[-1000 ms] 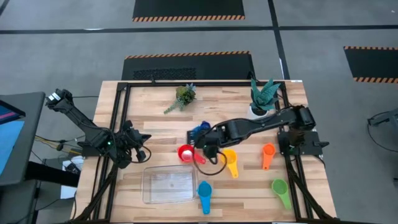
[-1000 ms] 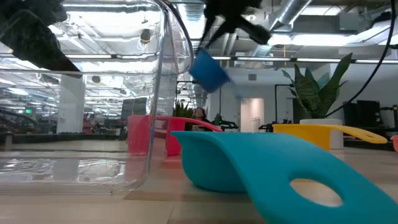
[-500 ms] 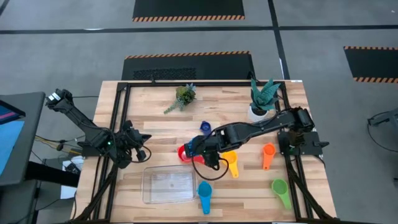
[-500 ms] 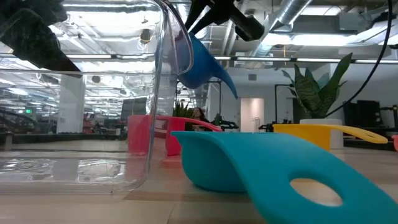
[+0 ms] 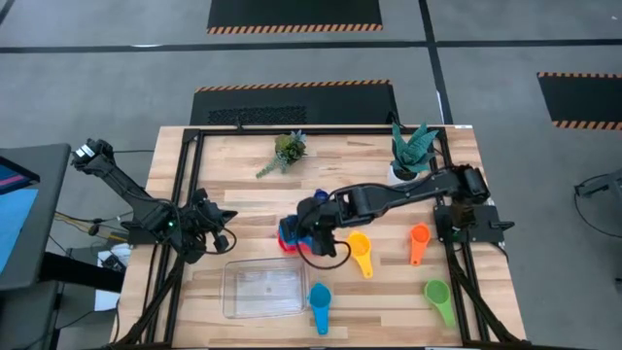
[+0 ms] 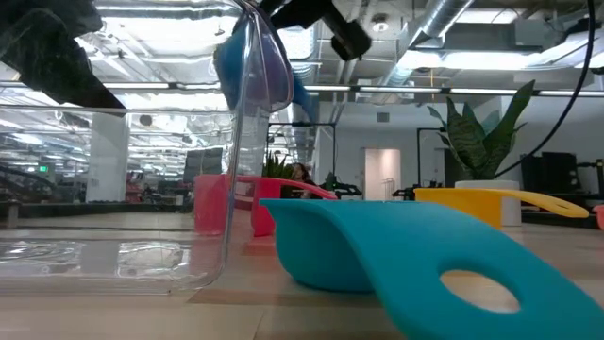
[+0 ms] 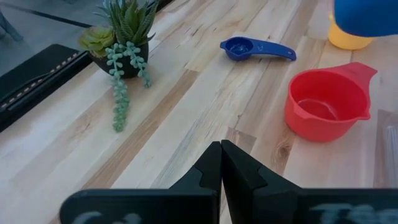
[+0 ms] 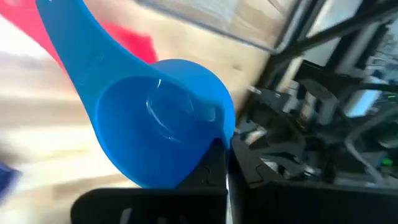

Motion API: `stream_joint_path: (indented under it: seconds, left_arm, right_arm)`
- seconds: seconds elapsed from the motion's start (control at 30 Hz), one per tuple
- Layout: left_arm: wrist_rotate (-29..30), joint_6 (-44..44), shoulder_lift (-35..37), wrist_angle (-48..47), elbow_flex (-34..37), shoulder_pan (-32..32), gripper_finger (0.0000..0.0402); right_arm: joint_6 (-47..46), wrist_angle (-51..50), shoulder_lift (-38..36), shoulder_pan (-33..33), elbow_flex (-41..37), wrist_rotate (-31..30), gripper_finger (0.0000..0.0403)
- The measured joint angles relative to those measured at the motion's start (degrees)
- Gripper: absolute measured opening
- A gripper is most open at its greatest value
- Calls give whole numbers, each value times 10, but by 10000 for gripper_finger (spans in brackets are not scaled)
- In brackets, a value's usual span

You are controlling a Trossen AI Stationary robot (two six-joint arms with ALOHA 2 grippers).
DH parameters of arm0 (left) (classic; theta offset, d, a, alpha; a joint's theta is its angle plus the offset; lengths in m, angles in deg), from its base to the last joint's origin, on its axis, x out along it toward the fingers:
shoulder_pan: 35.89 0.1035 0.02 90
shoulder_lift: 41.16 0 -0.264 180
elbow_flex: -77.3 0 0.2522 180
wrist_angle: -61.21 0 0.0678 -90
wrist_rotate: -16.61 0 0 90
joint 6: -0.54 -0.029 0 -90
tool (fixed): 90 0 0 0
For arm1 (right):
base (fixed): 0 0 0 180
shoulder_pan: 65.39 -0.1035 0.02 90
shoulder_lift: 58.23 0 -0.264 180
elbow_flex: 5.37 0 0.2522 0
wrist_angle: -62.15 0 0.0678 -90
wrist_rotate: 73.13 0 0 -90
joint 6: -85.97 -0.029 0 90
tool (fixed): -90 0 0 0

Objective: Nest measuring cups in basket
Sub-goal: Stack the blue measuring cup on the red measuring cup

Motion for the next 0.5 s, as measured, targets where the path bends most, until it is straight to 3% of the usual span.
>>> stream_joint_path:
  seconds: [0.2, 0.4, 0.5]
  left_arm:
    - [0, 0, 0, 0, 0, 0, 0]
    - [0, -6, 0, 1, 0, 0, 0]
    - [-4, -8, 0, 3, 0, 0, 0]
  right_arm:
    - [28, 25, 0, 13, 0, 17, 5]
    - [47, 29, 47, 17, 22, 22, 5]
    - [52, -19, 66, 18, 54, -18, 5]
